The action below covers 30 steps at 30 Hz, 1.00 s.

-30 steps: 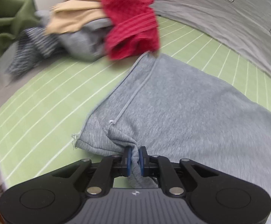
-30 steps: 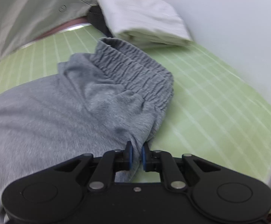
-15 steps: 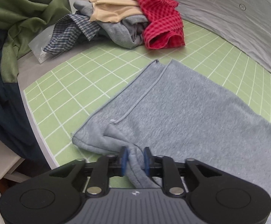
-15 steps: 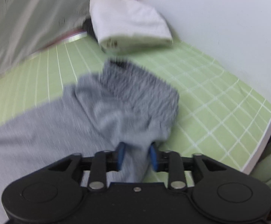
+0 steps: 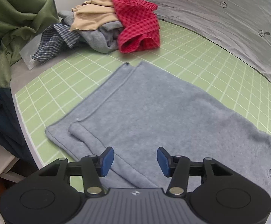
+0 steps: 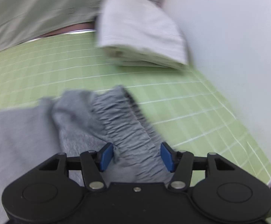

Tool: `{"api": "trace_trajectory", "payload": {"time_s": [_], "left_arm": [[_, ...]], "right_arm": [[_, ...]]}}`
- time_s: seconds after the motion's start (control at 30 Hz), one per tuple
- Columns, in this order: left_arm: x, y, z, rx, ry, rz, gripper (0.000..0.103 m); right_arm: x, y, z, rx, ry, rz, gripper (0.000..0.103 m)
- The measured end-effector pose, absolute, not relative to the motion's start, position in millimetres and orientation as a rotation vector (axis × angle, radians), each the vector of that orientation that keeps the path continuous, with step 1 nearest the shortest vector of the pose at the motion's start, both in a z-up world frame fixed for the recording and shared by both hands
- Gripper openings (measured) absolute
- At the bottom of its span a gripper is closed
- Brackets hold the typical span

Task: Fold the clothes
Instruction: 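Release both grippers and smooth the sweatpants flat with the right gripper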

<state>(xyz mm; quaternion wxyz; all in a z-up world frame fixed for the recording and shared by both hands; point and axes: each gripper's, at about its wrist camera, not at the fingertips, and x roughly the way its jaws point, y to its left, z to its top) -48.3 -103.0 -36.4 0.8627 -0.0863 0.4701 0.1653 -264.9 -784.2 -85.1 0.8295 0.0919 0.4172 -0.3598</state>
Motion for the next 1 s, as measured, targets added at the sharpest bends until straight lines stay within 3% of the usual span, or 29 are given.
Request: {"api": "trace_trajectory", "payload": {"time_s": [0.17,0.33,0.43,0.63,1.0], "left_arm": [[-44,-105,-40,-0.177,0.995,0.363,0.059],[-44,-95,-42,-0.178,1.011,0.381,0.064],[-44,-87,-44,-0.171,1.020,0.379,0.065],[-44,-54,-47,-0.179,1.026,0.349,0.065],[-33,16,-58,-0.138,1.079,0.113,0.058]], "right_arm": [[-275,-823,-90,0.349,0.849,-0.907,0.058],[-274,-805,-87,0.318,0.839,-0.939,0.068],[-273,-775,-82,0.312,0.832,-0.923,0.082],[-270,-713,-72,0.298,0.817,-0.890,0.099],[-255,-564,-61,0.332,0.807,-0.809,0.103]]}}
